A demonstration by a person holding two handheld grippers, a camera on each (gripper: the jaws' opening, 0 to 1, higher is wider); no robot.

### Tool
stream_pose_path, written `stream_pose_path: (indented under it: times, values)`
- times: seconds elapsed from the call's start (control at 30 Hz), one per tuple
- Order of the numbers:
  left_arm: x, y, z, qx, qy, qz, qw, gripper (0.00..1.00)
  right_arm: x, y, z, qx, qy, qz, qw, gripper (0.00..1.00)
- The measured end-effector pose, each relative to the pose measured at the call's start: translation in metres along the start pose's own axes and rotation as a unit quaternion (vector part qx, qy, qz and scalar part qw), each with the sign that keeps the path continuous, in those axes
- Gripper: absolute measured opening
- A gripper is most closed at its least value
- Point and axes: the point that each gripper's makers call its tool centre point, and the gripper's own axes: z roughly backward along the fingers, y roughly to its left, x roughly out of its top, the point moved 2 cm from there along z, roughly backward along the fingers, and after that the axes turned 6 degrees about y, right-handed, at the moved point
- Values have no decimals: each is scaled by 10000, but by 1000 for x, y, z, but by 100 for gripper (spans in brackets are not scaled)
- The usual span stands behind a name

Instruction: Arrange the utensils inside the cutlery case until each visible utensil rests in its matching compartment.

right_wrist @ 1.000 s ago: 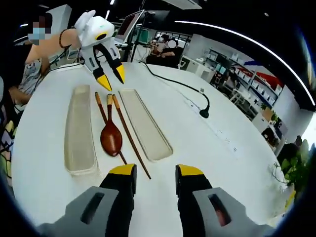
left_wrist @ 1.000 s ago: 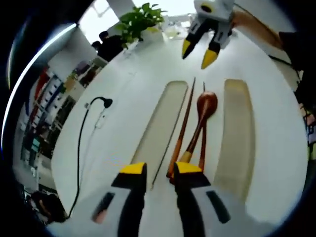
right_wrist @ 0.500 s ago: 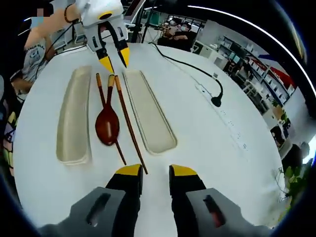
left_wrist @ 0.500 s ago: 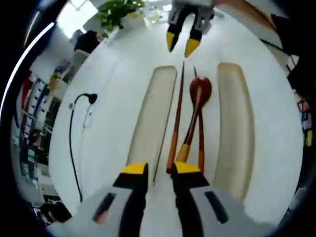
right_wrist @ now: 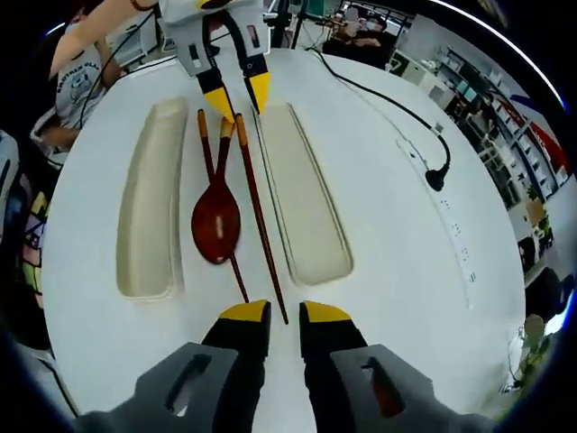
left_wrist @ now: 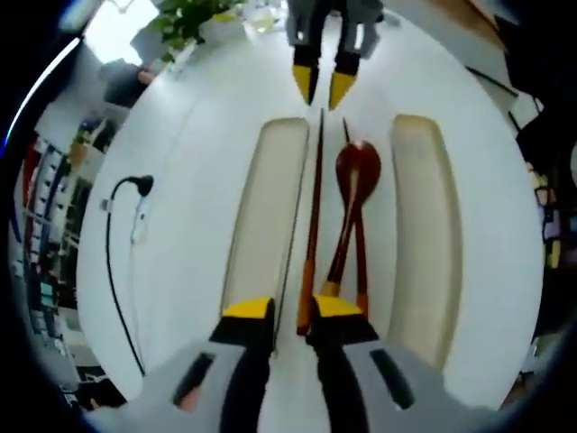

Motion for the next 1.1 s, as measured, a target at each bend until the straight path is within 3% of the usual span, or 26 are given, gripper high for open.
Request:
stream_pose_path:
  times: [0.2,0.47,0.6,0.7,0.87,0.97,1.03,1.1]
  values:
    - [1,-4,-3,-167,133,-67,9998,16,-2,4,-7,258,198,41,9995,10]
    - [-3,-6,-8,-290,250,261,9989,15,0,9,-12,453,322,61,9984,5]
    - [-5,-9,-11,-290,293,133,9991,15,1,13,-12,502,356,579,9964,3]
    - [-10,-8,-16,-279,421,127,9986,16,1,11,-13,605,531,354,9961,3]
    - [-8,-9,-16,-352,407,170,9984,15,3,13,-14,717,845,601,9920,3]
    - [-7,-12,-16,-447,391,-64,9982,12,4,12,-15,777,1014,731,9891,3]
    - [-8,-17,-17,-658,457,227,9965,7,4,12,-15,797,1054,828,9878,3]
    - [-7,-14,-17,-609,499,38,9969,7,2,13,-15,801,1010,875,9878,4]
